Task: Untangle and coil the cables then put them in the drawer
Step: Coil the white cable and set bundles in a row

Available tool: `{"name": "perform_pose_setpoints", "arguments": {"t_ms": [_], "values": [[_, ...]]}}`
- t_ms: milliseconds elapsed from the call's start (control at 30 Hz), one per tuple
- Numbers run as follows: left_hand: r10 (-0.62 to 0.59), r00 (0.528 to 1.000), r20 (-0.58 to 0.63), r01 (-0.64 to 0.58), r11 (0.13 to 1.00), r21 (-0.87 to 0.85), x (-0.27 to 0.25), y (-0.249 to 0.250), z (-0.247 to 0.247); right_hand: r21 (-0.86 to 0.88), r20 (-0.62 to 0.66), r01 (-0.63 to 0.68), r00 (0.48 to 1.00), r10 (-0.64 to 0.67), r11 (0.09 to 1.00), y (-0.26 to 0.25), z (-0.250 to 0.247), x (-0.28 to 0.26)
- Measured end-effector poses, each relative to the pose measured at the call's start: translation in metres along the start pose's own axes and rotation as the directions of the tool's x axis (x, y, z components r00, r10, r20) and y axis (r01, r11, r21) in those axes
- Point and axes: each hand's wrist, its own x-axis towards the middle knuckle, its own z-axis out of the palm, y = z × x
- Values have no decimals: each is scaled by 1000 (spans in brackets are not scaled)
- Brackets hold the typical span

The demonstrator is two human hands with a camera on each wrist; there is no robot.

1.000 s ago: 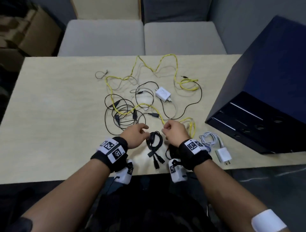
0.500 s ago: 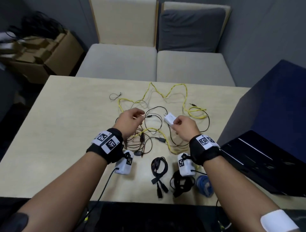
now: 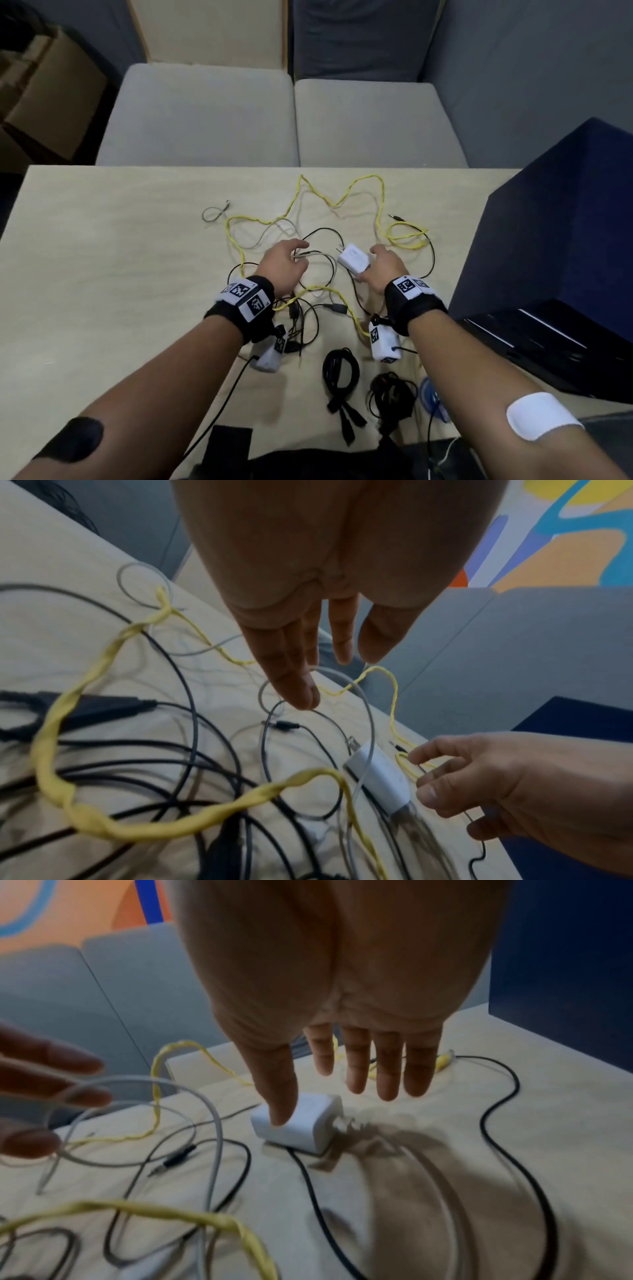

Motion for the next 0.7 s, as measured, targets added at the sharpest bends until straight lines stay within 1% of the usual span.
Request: {"name": "perform_pose_setpoints", "arguments": {"t_ms": [267,333,400,467,567,633,700], "values": [[-61,995,84,62,998,-8,11,-15,11,-91,-21,-47,999,45,995,0,32,10],[-71,993,93,71,997,8,9,-16,13,-99,-53,-45,998,40,994,1,35,11],[-74,993,93,73,997,14,5,-16,12,-74,-63,-13,998,9,997,2,35,12],[-63,996,64,63,998,-4,1,-15,10,1,-61,28,998,-28,1000,4,27,9],[-15,1000,-17,15,1000,-28,-3,-13,6,217,-119,85,991,-60,972,3,-1,-4],[9,997,-71,-11,1000,-29,-8,-6,2,373,-207,170,974,-97,912,2,-25,-20],[43,993,-114,-47,998,-36,-17,5,-2,485,-305,303,938,-166,820,0,-48,-39]]}}
